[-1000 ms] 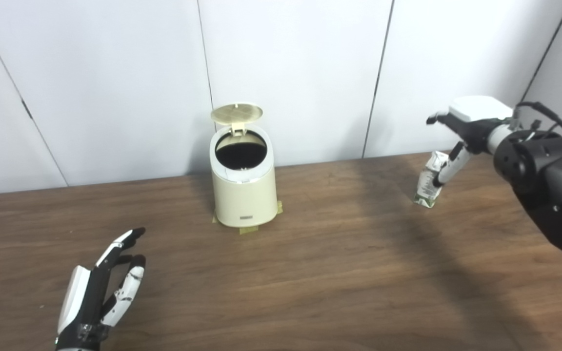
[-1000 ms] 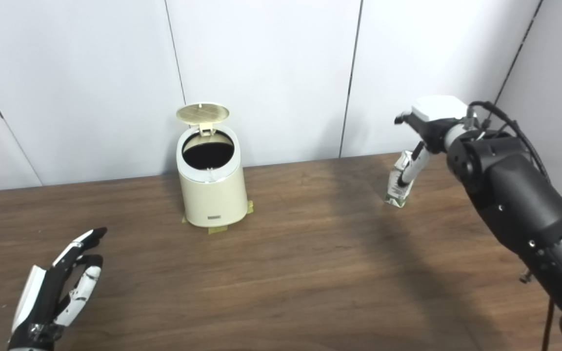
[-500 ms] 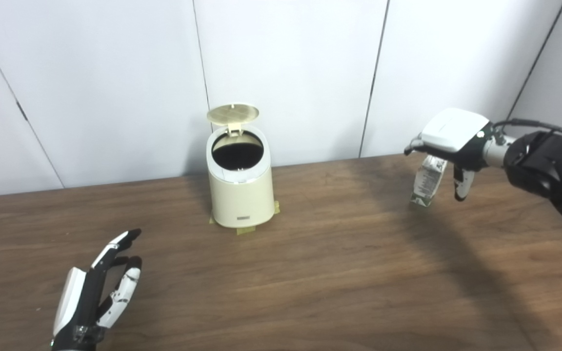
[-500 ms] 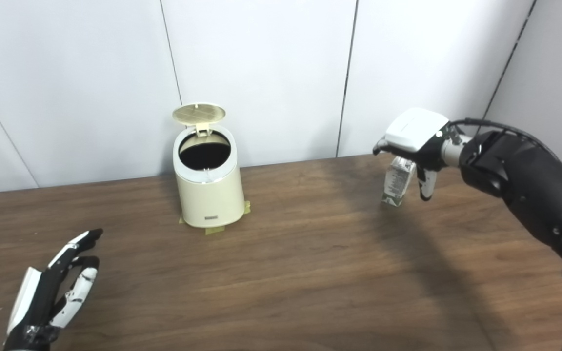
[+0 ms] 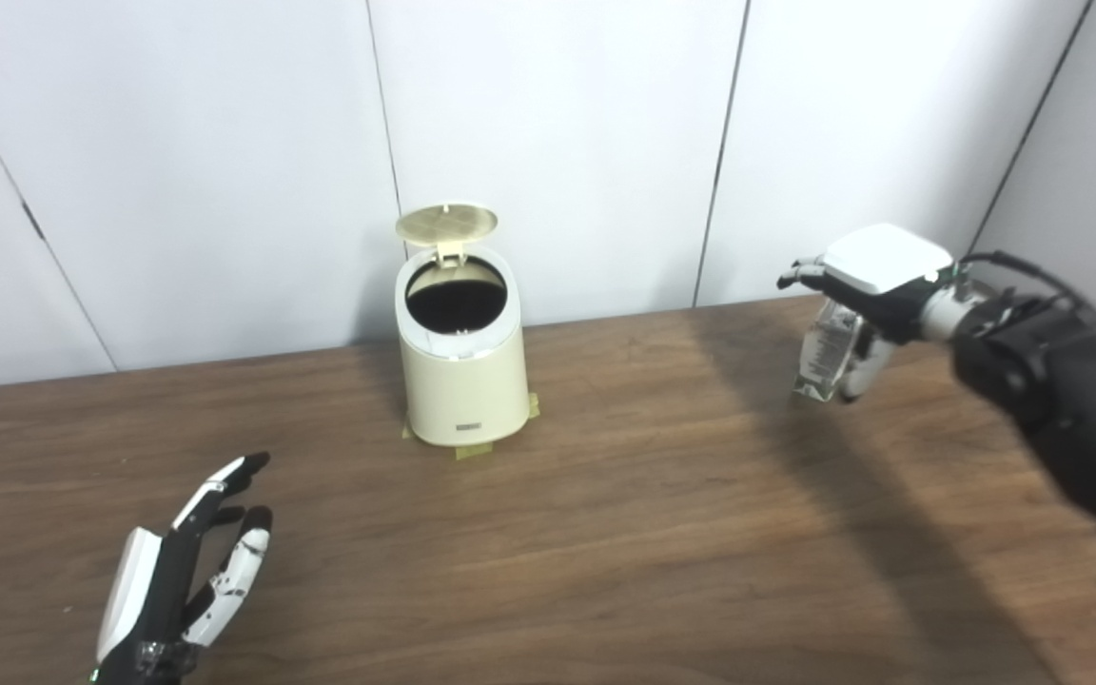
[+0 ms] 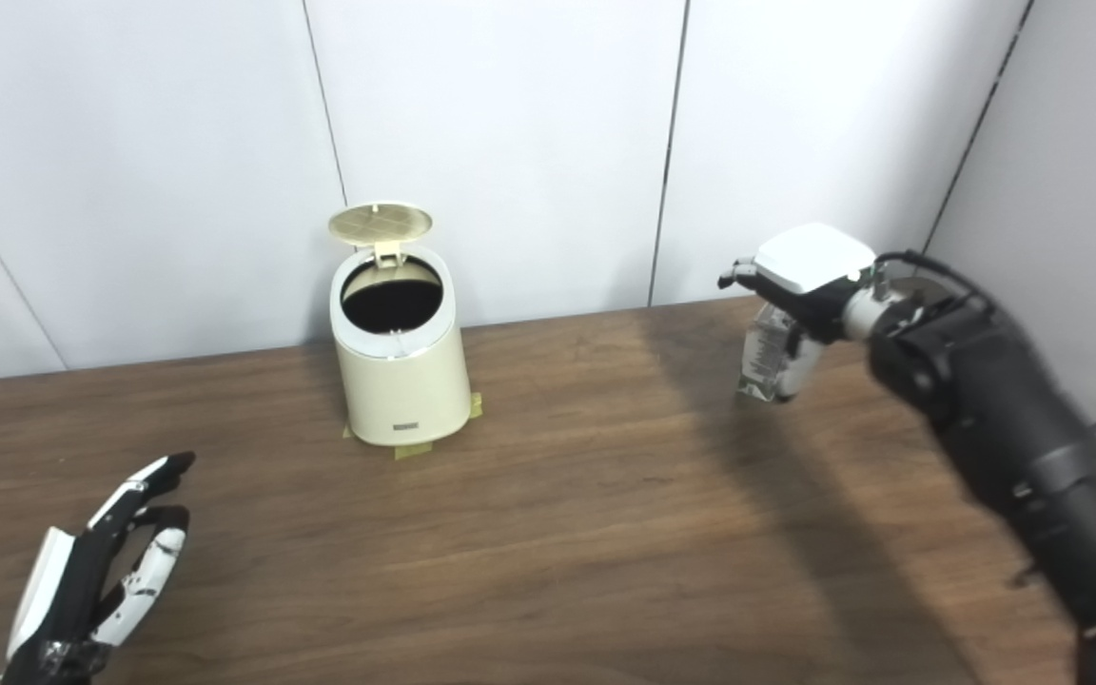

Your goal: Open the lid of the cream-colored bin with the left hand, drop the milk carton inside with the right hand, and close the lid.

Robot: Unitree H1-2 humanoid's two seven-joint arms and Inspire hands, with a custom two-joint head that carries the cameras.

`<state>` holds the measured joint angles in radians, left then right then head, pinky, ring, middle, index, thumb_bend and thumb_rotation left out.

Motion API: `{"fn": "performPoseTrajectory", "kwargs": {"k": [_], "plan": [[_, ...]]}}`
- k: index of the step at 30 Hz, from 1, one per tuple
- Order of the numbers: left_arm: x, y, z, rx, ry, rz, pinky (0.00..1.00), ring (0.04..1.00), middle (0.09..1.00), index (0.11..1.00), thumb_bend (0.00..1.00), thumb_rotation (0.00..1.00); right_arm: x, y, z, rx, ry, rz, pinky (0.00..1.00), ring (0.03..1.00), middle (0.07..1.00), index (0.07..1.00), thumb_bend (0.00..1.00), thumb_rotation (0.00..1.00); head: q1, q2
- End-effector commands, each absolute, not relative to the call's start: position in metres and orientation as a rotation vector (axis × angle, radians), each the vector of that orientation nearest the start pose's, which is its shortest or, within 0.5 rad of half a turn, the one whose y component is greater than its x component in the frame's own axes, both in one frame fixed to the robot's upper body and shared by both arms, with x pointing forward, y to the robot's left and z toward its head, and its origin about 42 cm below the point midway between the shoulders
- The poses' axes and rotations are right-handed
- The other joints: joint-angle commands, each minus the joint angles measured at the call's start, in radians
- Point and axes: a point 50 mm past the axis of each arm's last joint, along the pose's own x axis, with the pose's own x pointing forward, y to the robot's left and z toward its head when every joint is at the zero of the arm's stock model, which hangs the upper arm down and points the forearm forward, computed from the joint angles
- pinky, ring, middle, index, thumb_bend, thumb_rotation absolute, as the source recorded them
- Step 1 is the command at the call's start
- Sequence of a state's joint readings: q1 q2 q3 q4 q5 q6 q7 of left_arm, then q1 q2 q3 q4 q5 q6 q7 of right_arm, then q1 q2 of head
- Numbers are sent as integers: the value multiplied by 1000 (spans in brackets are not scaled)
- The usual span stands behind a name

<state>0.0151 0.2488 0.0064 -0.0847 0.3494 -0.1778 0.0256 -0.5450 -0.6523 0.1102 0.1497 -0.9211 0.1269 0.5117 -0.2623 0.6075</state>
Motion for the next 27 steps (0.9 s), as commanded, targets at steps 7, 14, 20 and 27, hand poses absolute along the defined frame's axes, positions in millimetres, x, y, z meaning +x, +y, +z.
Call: {"fn": "performPoseTrajectory", "kwargs": {"k": [7,14,20,27], "plan": [[288,291,147,601,-336,-14,776,867,880,859,305,786,420,-411,301,-982,12,-321,686,870,947,966,970,274,-1,-3],[287,293,148,610,-327,-12,774,862,876,858,307,777,407,-423,267,-858,25,-392,778,916,961,985,965,320,-5,-1],[287,293,147,609,-324,-13,789,867,873,859,298,757,407,-430,266,-872,31,-438,766,916,965,969,1000,379,-8,-3],[287,293,147,606,-327,-15,777,862,870,856,308,778,403,-435,249,-838,39,-422,760,906,954,952,1000,370,-1,-3]]}}
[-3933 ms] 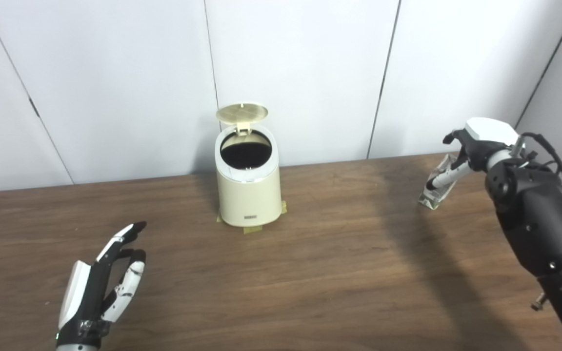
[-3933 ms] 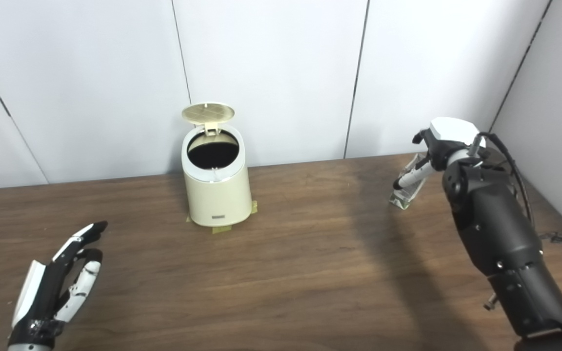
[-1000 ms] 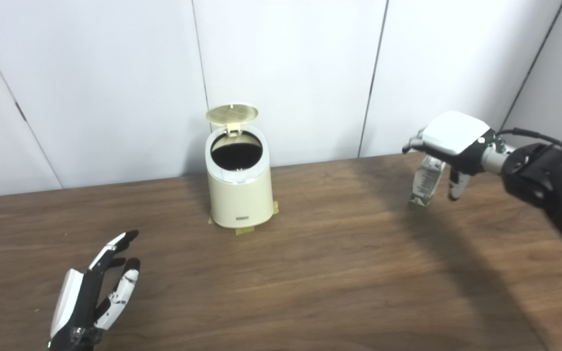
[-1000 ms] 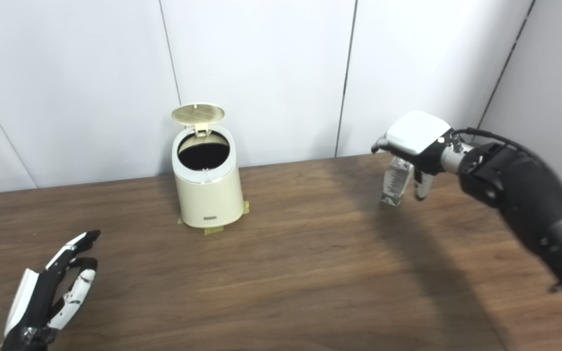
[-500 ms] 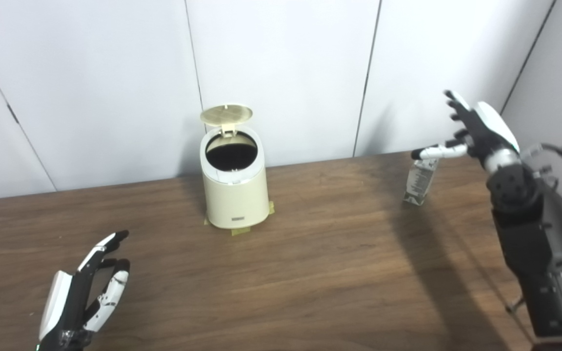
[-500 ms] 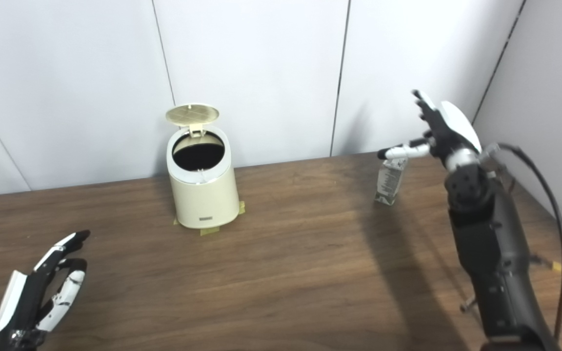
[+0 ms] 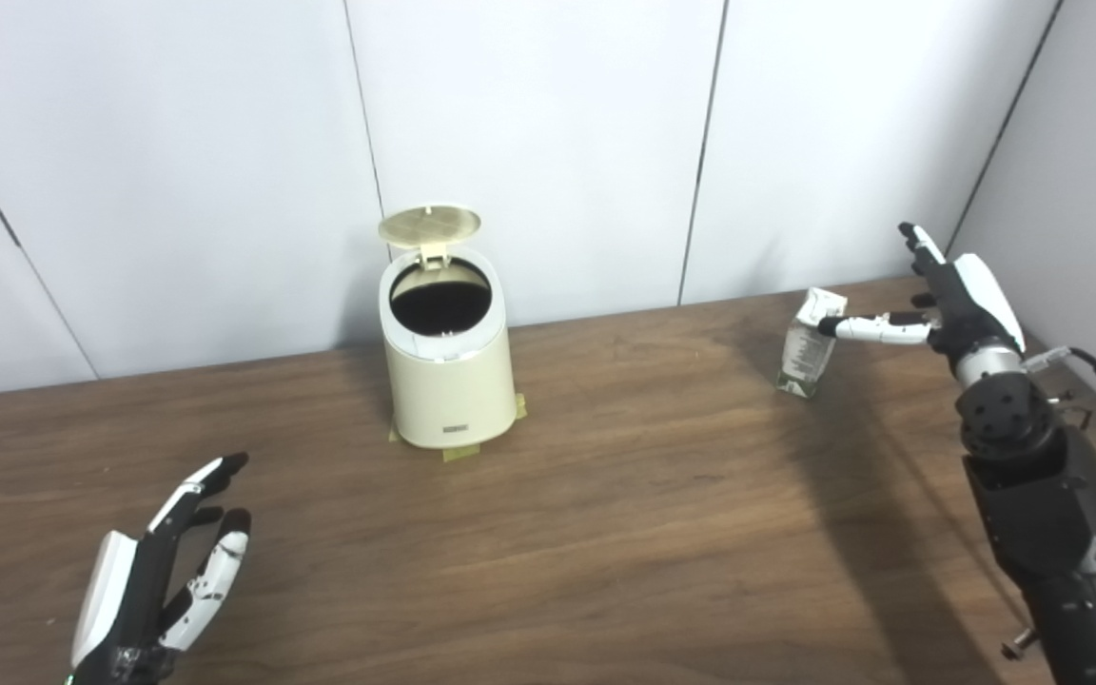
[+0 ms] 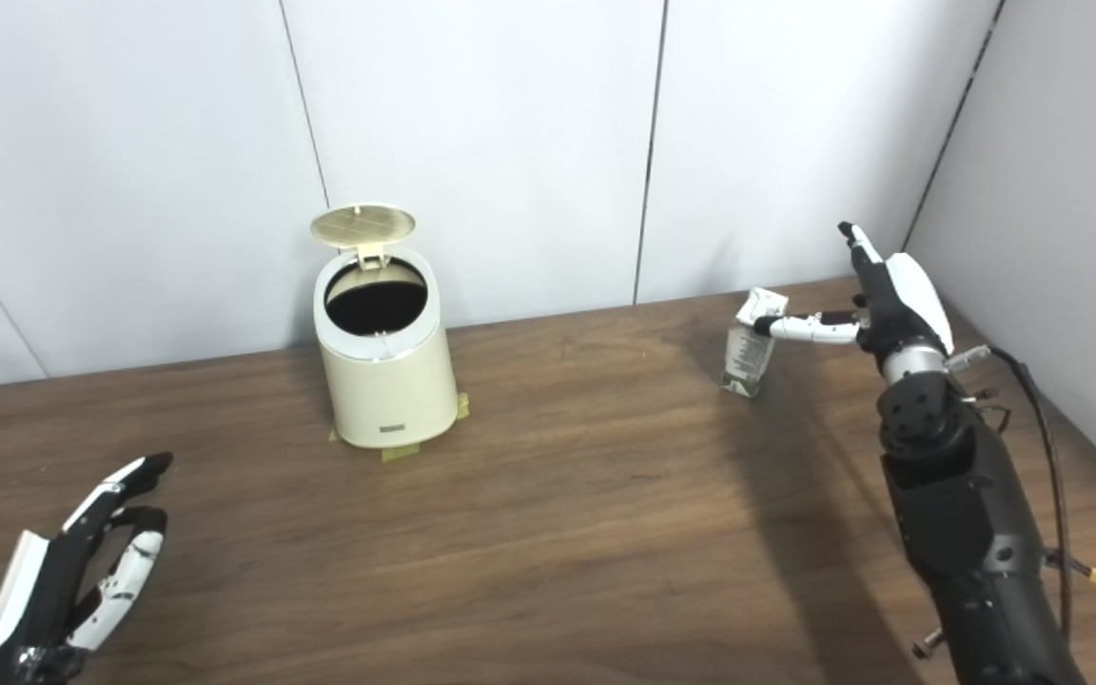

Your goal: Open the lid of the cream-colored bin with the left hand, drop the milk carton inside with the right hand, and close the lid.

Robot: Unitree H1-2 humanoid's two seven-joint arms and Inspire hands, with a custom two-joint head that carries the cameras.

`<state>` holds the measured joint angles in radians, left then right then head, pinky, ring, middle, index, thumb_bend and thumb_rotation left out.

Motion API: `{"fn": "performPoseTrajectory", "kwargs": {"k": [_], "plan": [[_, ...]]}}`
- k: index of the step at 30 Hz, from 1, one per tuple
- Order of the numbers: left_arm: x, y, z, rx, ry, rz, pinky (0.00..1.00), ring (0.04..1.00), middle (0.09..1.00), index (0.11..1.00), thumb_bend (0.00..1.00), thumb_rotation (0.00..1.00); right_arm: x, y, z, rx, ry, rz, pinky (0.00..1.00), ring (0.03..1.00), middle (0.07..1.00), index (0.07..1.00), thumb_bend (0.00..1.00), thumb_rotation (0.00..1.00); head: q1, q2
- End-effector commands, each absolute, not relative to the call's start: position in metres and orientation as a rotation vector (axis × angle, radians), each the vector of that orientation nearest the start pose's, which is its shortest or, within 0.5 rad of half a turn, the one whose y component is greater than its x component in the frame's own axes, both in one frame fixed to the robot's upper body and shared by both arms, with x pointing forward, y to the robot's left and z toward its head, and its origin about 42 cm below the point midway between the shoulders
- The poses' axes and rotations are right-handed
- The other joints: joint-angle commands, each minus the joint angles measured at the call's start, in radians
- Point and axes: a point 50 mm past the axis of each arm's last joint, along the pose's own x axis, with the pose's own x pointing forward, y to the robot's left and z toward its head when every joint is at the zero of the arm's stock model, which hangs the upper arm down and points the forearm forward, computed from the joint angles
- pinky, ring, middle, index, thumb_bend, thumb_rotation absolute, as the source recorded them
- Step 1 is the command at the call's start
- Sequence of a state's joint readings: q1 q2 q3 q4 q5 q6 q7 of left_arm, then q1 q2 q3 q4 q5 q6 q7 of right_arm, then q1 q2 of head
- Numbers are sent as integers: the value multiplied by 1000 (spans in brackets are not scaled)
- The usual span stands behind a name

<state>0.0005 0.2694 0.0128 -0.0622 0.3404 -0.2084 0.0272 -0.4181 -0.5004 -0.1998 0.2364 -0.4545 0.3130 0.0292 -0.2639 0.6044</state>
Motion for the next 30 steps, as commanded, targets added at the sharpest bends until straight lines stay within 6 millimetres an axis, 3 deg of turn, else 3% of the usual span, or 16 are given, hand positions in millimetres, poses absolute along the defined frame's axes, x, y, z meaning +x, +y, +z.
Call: {"fn": "performPoseTrajectory", "kwargs": {"k": [1,6,9,12,14,19,30], "plan": [[287,293,147,603,-327,-14,781,864,872,856,309,771,402,-435,245,-840,45,-418,751,895,950,946,1000,376,0,0],[286,293,148,607,-323,-13,784,865,873,856,318,770,400,-438,235,-824,76,-416,731,881,937,936,992,348,1,0],[285,293,149,610,-327,-14,776,861,871,854,299,764,401,-441,233,-821,109,-395,801,929,960,955,970,325,4,3],[285,293,149,615,-331,-13,771,857,869,852,302,763,402,-444,233,-843,147,-366,804,918,938,938,974,333,4,4],[285,294,149,613,-331,-15,778,860,870,852,307,763,404,-445,234,-845,161,-356,799,911,928,930,976,329,4,5],[284,295,150,616,-331,-16,778,862,869,854,311,768,410,-447,235,-825,168,-358,655,814,895,909,981,335,9,7],[283,294,150,619,-328,-18,773,861,874,855,308,763,422,-449,232,-754,149,-331,707,862,929,928,983,333,15,6]]}}
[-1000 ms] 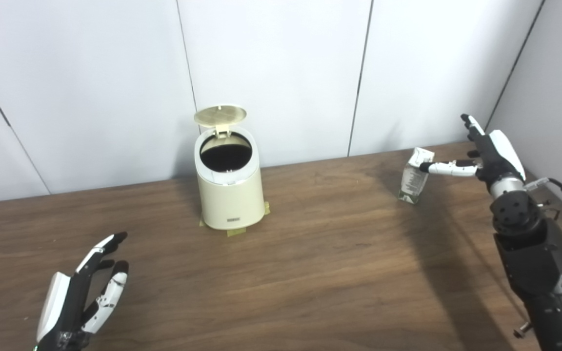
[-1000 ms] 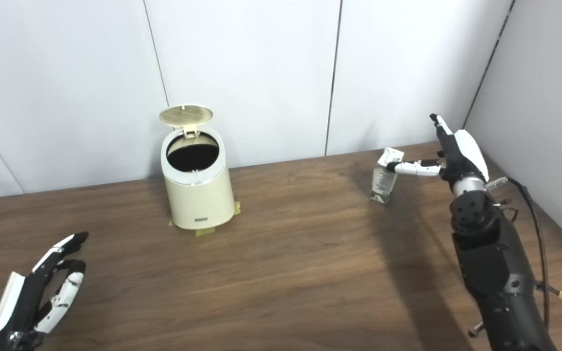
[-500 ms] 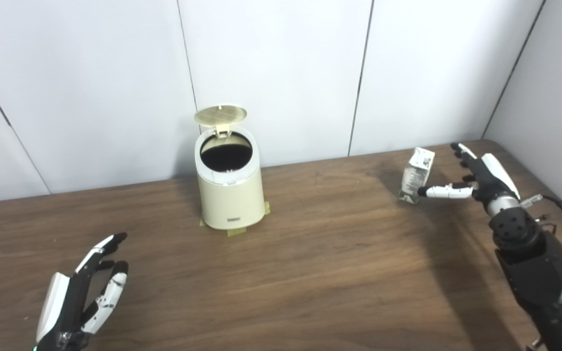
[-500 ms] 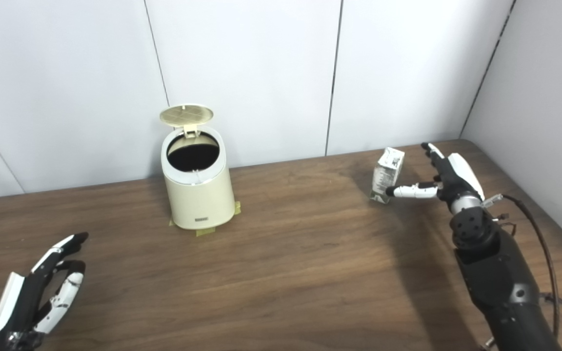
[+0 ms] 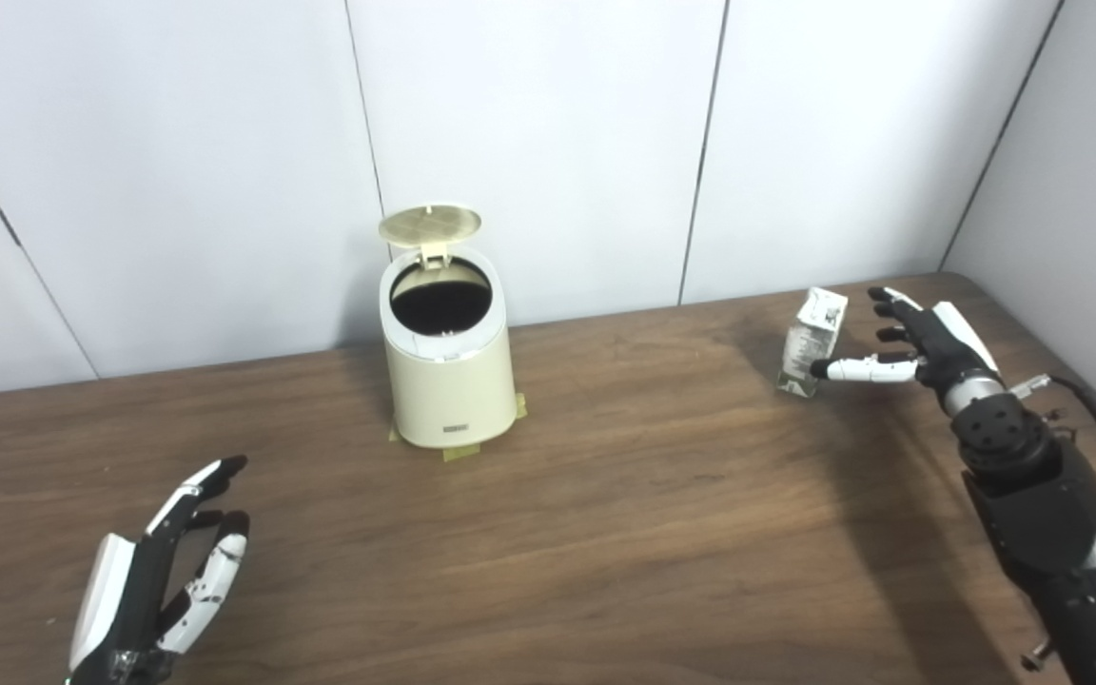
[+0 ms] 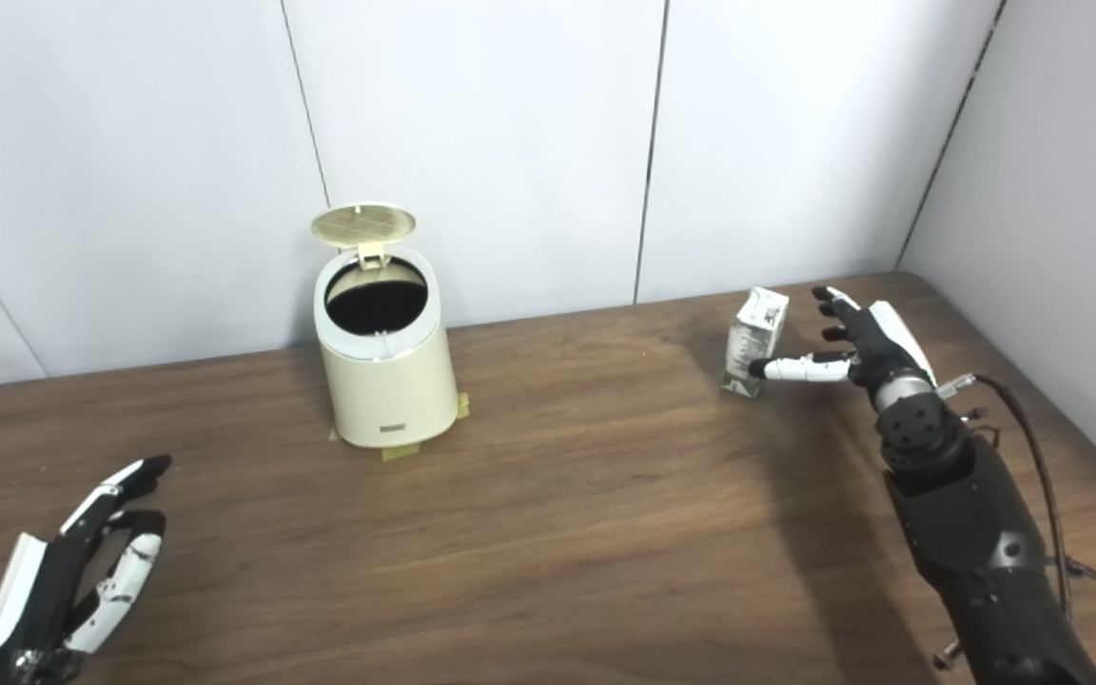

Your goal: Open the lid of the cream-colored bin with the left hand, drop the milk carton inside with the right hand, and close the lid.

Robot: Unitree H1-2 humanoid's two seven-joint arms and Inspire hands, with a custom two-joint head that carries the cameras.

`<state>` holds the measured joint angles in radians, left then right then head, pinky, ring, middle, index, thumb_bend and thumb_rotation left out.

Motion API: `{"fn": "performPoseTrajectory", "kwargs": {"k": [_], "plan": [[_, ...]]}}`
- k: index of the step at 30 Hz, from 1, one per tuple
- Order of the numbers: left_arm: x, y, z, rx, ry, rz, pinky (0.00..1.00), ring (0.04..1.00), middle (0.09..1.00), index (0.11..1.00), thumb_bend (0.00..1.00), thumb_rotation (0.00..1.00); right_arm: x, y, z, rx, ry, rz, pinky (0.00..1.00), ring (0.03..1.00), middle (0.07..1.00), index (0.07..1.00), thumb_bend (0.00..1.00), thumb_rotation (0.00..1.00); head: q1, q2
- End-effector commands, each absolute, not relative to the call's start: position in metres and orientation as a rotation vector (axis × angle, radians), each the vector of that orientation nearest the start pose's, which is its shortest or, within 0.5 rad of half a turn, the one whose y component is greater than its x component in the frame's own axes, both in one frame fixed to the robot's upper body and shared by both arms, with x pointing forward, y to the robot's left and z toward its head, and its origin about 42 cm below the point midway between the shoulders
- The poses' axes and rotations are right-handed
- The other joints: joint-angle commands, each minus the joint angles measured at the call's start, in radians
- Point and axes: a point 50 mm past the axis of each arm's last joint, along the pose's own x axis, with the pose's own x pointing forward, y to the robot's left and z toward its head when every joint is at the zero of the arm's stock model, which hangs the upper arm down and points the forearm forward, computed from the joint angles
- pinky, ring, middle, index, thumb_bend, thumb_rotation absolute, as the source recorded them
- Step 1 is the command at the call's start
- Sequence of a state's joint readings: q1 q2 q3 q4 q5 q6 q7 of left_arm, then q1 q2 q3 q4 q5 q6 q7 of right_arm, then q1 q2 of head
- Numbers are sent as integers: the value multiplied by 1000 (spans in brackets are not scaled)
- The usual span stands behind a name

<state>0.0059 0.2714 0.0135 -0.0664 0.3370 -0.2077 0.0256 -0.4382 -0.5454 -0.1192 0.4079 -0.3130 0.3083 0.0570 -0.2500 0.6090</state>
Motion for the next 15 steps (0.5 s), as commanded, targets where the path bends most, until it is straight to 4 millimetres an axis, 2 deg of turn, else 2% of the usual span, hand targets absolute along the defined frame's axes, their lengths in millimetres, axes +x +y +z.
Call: {"fn": "performPoseTrajectory", "kwargs": {"k": [1,6,15], "plan": [[283,295,150,621,-328,-18,773,862,874,856,306,762,423,-449,233,-753,148,-331,708,864,930,926,983,336,1,1],[281,295,151,621,-328,-18,773,862,874,856,297,755,428,-448,234,-772,145,-328,736,877,923,912,997,370,0,2],[278,296,151,616,-320,-17,780,865,874,856,310,767,435,-443,235,-716,142,-317,744,895,944,936,977,300,5,4]]}}
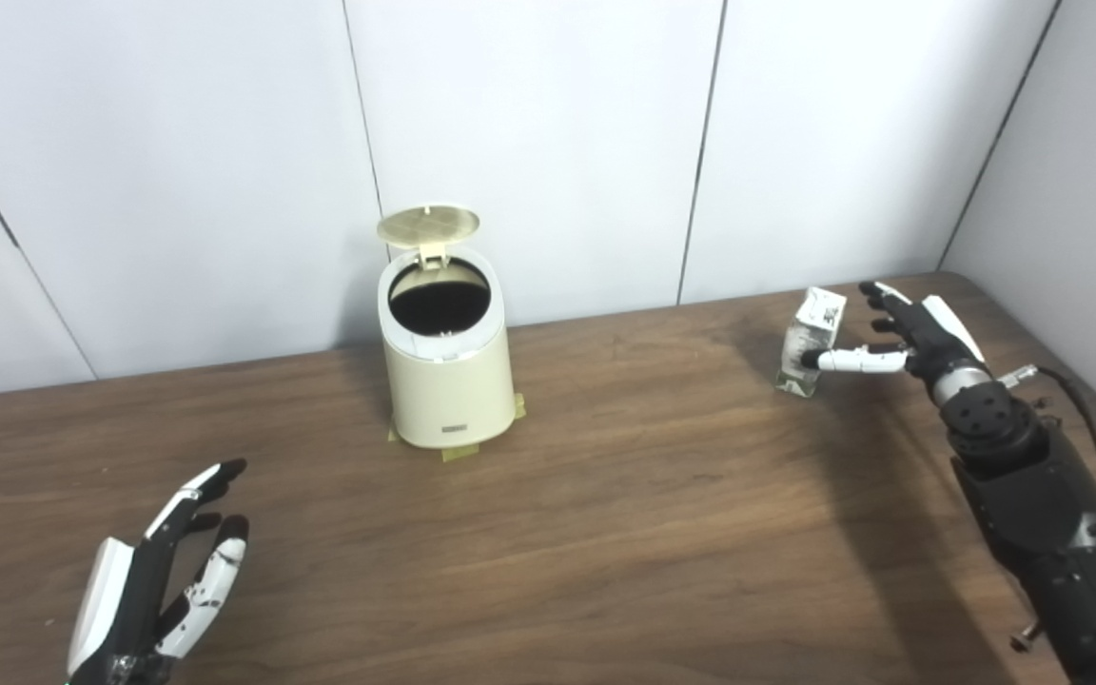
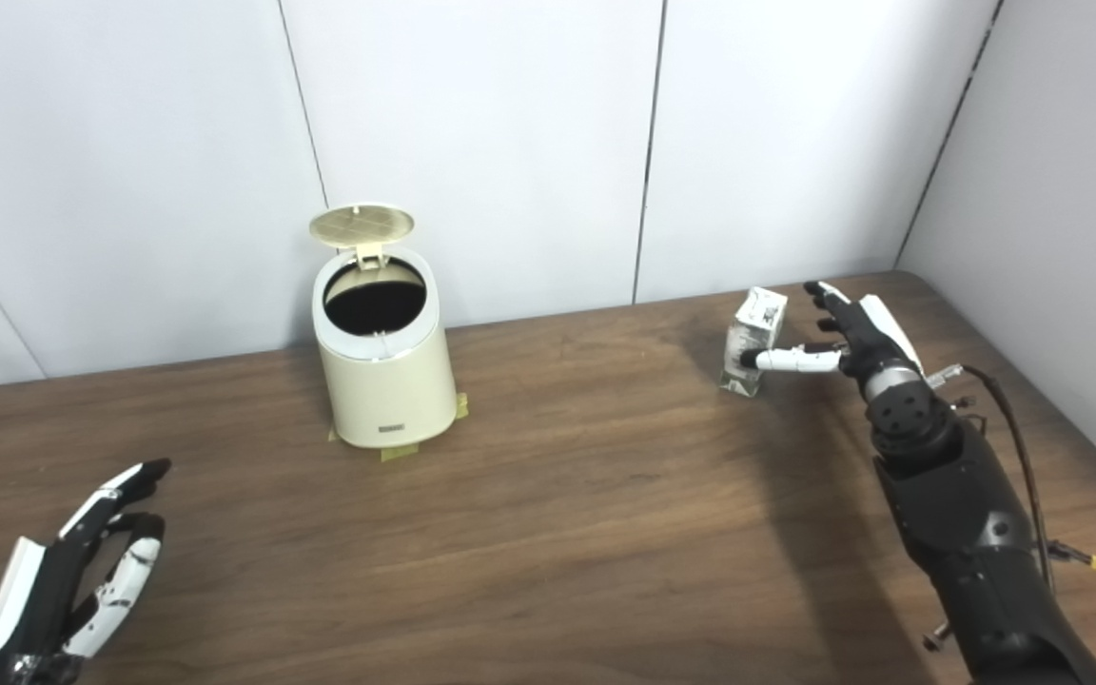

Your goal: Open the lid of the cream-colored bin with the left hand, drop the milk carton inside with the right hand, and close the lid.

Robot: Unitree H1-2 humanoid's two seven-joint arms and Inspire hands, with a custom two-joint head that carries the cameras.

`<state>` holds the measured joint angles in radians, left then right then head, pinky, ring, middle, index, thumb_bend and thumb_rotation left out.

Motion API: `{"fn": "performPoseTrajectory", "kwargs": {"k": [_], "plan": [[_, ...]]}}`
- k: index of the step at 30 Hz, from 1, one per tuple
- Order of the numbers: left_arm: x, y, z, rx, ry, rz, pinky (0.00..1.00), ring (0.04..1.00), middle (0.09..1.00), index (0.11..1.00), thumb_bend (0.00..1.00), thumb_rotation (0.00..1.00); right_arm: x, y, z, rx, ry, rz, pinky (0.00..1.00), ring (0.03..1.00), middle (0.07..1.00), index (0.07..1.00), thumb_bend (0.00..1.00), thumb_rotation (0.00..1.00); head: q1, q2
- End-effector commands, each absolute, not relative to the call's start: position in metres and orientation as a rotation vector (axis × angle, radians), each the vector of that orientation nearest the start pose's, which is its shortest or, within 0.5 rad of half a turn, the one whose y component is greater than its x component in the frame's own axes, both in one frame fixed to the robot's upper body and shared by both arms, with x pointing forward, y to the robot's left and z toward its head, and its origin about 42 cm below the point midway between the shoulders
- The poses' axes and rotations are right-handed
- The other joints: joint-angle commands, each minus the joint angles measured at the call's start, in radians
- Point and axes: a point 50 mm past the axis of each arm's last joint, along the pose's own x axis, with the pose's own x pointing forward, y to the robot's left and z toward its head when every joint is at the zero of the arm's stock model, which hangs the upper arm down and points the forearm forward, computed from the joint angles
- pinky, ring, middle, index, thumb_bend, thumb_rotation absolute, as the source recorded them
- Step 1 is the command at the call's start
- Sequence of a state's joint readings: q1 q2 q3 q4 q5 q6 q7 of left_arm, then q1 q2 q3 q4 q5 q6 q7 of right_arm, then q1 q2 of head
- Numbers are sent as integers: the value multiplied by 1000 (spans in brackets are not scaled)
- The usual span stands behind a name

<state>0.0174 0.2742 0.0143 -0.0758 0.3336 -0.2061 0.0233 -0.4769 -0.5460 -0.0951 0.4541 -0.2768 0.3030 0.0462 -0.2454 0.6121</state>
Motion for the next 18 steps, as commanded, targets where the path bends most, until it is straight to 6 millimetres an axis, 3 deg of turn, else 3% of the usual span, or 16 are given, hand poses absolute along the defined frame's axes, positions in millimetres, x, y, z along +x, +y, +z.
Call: {"fn": "performPoseTrajectory", "kwargs": {"k": [1,7,18], "plan": [[278,296,151,616,-321,-18,778,865,874,856,309,769,436,-443,235,-714,140,-316,753,901,947,934,980,292,0,1],[277,295,152,612,-321,-17,775,863,873,855,306,759,440,-441,234,-724,116,-325,700,834,916,905,984,278,2,3],[279,294,151,608,-320,-19,781,866,877,858,312,765,443,-440,236,-702,116,-319,643,801,910,926,955,263,3,-1]]}}
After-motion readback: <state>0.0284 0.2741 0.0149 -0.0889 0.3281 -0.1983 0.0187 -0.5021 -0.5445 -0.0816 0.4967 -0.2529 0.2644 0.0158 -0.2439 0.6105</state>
